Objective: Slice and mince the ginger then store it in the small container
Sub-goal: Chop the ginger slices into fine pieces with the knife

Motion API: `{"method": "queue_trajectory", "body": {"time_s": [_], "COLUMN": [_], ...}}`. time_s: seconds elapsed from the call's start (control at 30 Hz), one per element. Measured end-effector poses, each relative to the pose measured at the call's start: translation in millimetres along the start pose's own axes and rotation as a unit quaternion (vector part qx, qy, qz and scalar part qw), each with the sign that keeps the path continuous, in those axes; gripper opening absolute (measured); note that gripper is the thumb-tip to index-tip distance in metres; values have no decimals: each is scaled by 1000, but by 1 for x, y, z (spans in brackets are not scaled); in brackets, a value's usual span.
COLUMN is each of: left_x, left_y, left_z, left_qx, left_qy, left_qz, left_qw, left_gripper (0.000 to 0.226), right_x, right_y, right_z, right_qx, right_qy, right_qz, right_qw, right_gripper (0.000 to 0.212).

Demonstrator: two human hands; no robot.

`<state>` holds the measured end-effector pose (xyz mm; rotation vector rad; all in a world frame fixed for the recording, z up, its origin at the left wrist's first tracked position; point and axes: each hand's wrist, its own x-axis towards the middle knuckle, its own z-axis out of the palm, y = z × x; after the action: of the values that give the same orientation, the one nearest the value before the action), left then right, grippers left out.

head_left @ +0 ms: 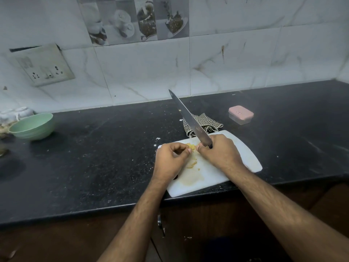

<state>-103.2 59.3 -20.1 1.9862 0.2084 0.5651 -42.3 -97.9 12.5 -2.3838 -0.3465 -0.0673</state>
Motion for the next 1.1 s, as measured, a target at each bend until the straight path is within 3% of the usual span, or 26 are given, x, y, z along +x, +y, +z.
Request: {"method": "queue_trajectory", "body": {"time_s": [0.07, 0.17, 0.33, 0.5, 0.6, 1.1], "left_x": [0, 0, -1, -1, -2, -4], "left_y": [-4, -5, -6, -7, -6, -5], "left_z": [0, 2, 3, 0, 1, 2], "left_qx": [-18, -25, 7, 10, -2, 13], "left_qy": [26, 4, -7, -5, -1, 55], "left_qz": [-15, -40, -48, -27, -34, -26], "left_qw": [999, 999, 999, 1000, 999, 998], "left_gripper": [6, 8, 11, 10, 12, 12], "right_x": [4, 9, 9, 4, -1, 0], "right_y": [-1, -4, -8, -12, -16, -18], "right_z": [-1, 3, 8, 10, 9, 17], "right_qx": [-27, -51, -66, -67, -108, -63], "right_qy": [11, 9, 25, -27, -3, -10], "right_qz": [1, -10, -23, -57, -77, -21], "right_qw": [1000, 999, 997, 996, 991, 998], "right_gripper": [21, 19, 34, 24, 21, 22]}}
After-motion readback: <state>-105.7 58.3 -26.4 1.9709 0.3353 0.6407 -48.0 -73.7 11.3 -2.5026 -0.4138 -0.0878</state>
